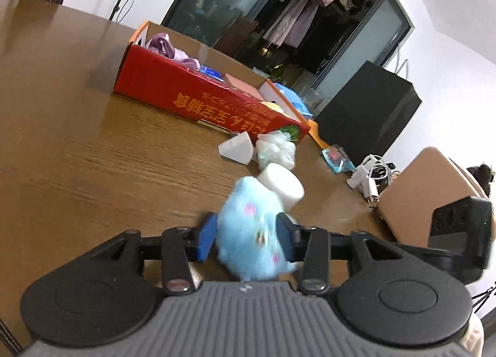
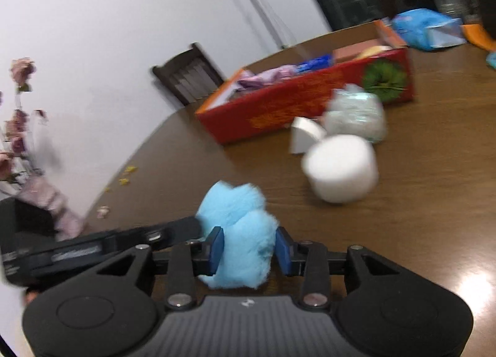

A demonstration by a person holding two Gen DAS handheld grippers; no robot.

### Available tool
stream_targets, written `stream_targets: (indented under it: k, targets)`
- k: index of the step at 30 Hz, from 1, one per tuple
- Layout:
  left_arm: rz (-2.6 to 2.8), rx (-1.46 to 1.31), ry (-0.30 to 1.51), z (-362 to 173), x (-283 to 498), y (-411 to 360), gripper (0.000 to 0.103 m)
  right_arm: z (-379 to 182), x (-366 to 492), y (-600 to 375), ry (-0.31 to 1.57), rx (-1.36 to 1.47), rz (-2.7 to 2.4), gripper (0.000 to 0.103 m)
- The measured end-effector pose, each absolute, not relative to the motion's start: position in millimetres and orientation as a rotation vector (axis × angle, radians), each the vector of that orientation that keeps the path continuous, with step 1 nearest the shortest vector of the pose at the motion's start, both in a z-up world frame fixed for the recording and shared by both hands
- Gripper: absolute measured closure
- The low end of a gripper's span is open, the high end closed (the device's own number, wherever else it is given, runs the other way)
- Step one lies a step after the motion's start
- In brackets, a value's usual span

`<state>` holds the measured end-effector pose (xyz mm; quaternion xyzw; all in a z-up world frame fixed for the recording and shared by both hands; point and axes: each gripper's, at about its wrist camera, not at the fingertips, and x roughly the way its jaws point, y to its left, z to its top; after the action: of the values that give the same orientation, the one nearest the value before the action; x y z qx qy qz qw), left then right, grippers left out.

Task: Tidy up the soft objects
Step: 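Carry the blue plush into the box and open both grippers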

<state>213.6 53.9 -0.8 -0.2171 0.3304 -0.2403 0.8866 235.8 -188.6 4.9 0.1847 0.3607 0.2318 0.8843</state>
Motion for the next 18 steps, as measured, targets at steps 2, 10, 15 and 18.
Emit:
stream_targets:
  k: [2, 10, 15, 18]
  targets:
    - [-0.451, -0.45, 0.686, -0.8, 206.0, 57.1, 0.044, 3.2, 229.8, -194.6, 0.74, 0.387, 0.444, 0.067]
    - [-0.42, -0.501, 0.691, -10.2, 211.1, 57.1, 0.044, 5.7, 243.8, -202.2, 0.682, 0.392, 0.435, 0.064]
    - [-0.468, -0.524, 0.72, -14.3, 224.2, 49.6, 0.071, -3.9, 259.4, -193.7, 0.713, 0.404, 0.45, 0.064]
    - [-0.472, -0.53, 0.73, -18.9, 227.7, 49.2, 0.073, -8.6, 259.7, -192.0, 0.718, 0.416, 0.46, 0.065]
